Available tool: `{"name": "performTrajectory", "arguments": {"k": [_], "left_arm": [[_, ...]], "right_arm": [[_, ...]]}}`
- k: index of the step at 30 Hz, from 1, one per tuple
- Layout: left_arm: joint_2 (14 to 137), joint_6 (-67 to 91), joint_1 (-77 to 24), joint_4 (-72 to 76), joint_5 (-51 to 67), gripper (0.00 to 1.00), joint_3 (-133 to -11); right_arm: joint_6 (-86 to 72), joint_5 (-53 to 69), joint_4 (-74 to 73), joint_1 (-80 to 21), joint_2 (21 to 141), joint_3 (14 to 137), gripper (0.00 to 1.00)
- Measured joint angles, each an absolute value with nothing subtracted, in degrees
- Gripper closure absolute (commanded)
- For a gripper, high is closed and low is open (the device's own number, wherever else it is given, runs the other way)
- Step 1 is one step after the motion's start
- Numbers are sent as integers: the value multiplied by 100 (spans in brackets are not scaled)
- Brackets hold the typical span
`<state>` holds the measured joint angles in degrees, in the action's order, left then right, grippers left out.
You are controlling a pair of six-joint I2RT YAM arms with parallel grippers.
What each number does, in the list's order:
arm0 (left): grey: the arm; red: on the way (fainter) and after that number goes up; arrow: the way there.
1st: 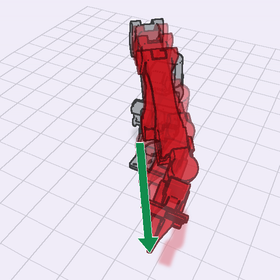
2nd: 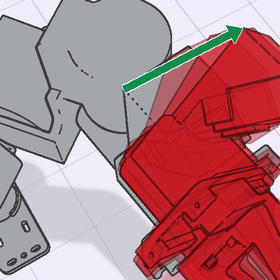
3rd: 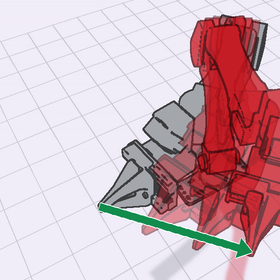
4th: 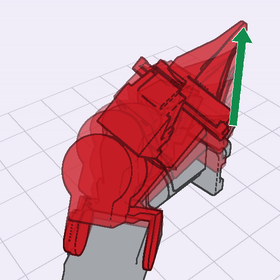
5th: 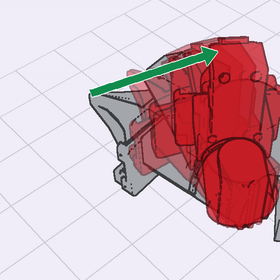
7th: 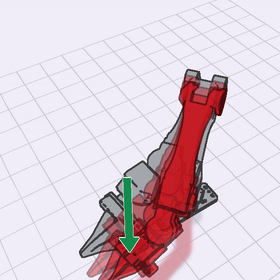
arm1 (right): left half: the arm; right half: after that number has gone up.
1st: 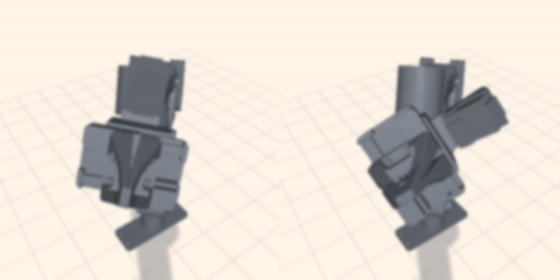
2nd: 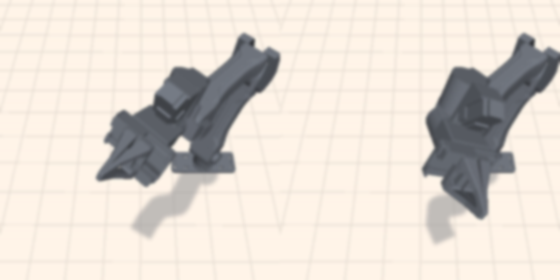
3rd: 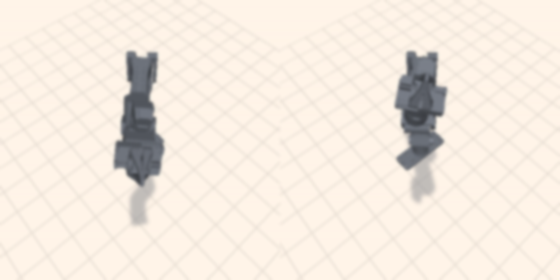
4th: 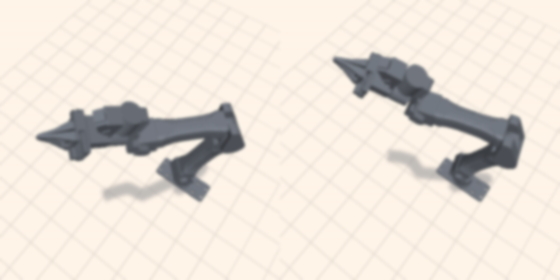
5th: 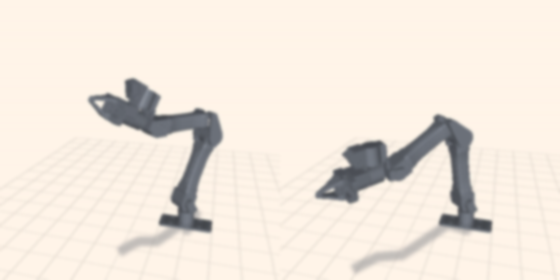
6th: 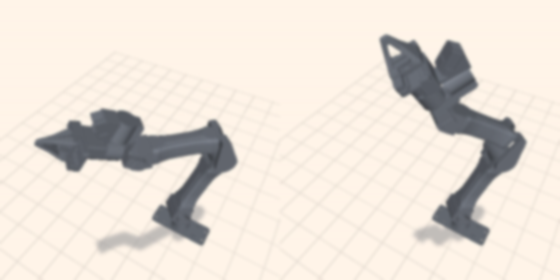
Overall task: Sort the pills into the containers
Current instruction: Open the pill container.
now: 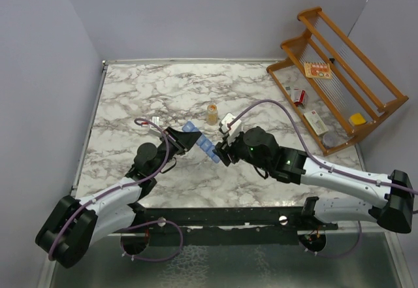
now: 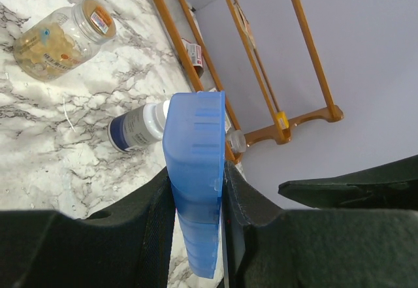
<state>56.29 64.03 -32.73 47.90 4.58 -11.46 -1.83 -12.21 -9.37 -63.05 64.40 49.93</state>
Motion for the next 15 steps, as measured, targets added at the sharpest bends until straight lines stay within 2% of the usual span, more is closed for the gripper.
{"name": "performTrajectory", "arguments": {"k": [15], "left_arm": [[5732,6547,-3275,4788,471,100,-1146]], "right_arm": [[-320,-1221,-714,-6305,7282,5059,43]]}}
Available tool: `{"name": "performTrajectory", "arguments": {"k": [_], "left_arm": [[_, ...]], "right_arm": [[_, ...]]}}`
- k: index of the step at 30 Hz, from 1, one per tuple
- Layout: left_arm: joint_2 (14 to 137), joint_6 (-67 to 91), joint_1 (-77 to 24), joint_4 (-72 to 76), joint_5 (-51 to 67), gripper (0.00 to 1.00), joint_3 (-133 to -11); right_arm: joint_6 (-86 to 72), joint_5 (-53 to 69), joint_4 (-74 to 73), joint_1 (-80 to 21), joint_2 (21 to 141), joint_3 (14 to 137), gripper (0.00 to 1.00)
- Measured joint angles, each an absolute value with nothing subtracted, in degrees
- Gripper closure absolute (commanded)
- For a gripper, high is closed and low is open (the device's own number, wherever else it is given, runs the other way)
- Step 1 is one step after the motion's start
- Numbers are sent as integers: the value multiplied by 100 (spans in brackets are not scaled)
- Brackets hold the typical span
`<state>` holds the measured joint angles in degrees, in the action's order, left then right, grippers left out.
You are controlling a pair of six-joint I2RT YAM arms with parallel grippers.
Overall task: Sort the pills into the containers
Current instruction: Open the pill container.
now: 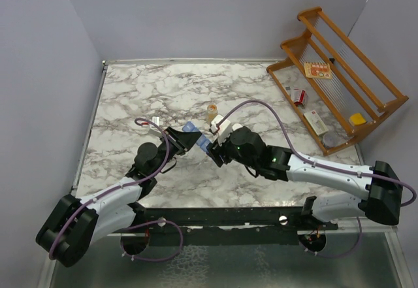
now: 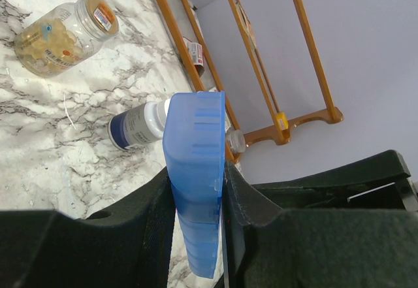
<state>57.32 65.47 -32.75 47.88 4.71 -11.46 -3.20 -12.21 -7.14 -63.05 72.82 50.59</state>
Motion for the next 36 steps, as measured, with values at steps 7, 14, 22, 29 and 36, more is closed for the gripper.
{"name": "performTrajectory", "arguments": {"k": [7,14,22,29,36], "left_arm": [[5732,6576,-3275,4788,473,100,-1146],[5732,6608,-3273,4788,473,100,-1146],[5732,6630,-3275,4788,473,100,-1146],[5658,6694,-3275,4792,473,100,-1109],[5607,6718,-3275,4794,473,100,-1079]], "right_arm": [[-440,-1212,-388,-6305,7352,5131,43],[-532,-1135,-246,-6305,7612,5148,42],[-576,-1131,-91,-6305,7673,5148,42],[-593,-1142,27,-6305,7730,5148,41],[-628,-1253,47,-6305,7758,5146,41]]}}
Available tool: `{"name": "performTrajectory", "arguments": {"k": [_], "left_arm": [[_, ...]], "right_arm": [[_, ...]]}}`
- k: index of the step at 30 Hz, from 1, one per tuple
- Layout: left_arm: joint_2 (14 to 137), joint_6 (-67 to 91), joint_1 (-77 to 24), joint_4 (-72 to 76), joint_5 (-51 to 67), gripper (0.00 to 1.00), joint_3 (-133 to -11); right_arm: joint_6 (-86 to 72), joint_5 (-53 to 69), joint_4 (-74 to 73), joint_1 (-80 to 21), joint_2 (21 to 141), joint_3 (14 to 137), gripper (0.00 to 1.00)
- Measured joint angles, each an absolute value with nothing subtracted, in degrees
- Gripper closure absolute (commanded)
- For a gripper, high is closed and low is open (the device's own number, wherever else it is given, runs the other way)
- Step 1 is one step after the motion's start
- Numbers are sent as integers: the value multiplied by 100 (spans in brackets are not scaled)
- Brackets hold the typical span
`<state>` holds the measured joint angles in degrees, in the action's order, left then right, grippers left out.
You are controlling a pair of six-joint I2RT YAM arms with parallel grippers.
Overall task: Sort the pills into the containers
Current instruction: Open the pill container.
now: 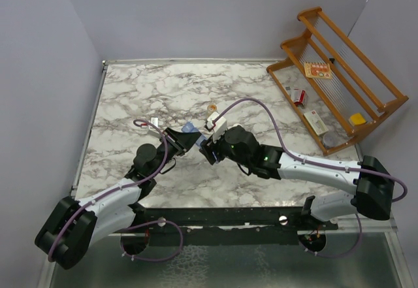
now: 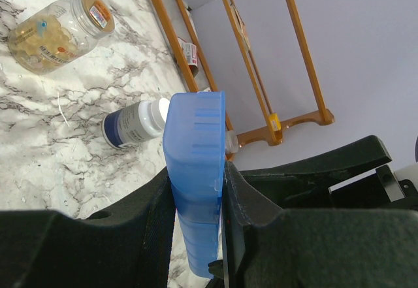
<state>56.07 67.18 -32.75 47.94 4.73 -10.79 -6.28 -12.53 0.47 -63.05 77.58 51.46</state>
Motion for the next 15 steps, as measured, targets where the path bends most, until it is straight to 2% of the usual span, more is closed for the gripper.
{"name": "performTrajectory", "arguments": {"k": [15], "left_arm": [[5603,6748,-3275,4794,473,100,-1079]], "right_arm": [[-646,-1492,45,-6305,7822,5137,38]]}}
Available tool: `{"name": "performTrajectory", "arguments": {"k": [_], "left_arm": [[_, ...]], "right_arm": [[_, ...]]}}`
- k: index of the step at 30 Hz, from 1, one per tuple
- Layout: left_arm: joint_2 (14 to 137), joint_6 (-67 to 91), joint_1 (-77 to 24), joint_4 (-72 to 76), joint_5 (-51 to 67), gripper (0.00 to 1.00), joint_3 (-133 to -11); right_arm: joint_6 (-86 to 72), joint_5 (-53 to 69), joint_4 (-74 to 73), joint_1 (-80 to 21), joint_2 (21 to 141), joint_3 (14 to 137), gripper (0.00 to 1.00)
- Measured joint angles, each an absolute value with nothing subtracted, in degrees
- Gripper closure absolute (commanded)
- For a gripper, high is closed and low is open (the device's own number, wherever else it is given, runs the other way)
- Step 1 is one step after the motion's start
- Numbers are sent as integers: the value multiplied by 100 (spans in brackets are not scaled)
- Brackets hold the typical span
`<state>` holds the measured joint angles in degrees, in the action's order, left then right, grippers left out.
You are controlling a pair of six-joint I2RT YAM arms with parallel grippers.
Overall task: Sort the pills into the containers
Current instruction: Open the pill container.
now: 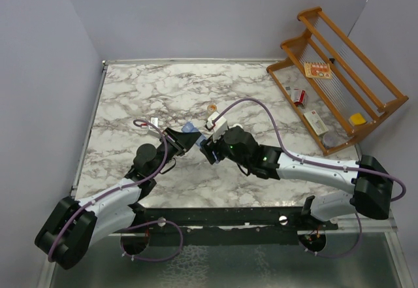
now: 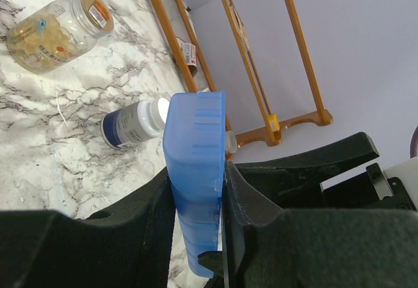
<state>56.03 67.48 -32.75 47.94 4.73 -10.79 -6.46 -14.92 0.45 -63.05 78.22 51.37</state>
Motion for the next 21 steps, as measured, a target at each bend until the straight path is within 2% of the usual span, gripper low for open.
{"name": "performTrajectory", "arguments": {"k": [7,11,21], "left_arm": [[5603,6759,-3275,4794,473,100,-1079],[5603,6764,-3275,4794,473,100,-1079],[5605,6779,-3273,4794,469,100,-1061]], "right_arm": [[-681,-1577,54,-6305,7822,5076,41],[-681,-1577,56,-6305,7822,5054,53],[-725,-1553,89,-6344,7861,5054,61]]}}
